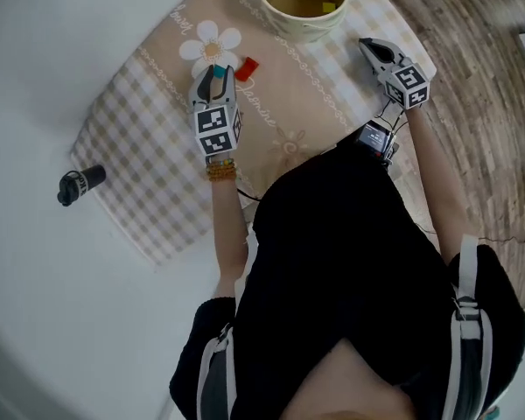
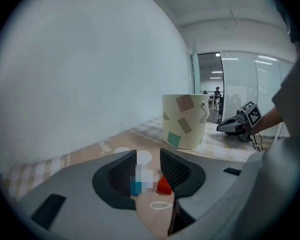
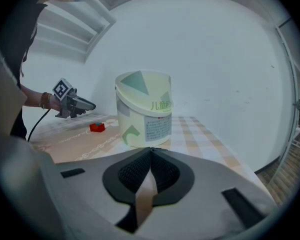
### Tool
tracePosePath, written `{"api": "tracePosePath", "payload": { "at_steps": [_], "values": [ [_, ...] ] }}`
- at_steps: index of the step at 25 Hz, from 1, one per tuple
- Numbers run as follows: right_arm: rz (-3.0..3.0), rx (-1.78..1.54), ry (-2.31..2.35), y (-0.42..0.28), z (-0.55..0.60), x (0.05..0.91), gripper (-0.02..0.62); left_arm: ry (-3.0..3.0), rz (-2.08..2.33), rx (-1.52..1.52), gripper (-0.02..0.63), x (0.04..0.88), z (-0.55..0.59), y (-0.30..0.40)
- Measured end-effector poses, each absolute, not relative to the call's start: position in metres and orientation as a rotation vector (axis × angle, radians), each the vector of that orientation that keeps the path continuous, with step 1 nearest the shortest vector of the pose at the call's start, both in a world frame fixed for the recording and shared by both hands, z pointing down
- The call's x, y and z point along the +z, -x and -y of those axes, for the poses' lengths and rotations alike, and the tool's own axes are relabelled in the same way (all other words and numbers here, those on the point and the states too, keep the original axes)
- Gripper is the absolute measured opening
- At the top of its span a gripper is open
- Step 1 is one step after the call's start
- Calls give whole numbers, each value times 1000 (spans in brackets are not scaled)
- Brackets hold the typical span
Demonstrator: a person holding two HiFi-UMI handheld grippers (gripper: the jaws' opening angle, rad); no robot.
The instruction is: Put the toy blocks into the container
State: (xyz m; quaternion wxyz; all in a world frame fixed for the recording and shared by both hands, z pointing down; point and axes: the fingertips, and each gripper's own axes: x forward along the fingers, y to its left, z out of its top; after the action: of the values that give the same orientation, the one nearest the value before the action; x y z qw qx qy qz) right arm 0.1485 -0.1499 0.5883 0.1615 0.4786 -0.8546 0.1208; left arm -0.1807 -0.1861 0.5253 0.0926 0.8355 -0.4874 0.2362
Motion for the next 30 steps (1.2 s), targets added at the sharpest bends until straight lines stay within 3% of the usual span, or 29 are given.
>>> {"api": "tracePosePath", "payload": {
  "at_steps": [17,19,30],
  "values": [
    [2414,332,-1368,-146,151,591,6,-2494,1184,839,172,599,162,164],
    [2412,334,-1367,-145,151,591,6,-2498,1156,861,198,604,162,162],
    [2413,331,-1365,-146,152,591,6,-2508,1159,921,144,614,161,159]
  ]
}}
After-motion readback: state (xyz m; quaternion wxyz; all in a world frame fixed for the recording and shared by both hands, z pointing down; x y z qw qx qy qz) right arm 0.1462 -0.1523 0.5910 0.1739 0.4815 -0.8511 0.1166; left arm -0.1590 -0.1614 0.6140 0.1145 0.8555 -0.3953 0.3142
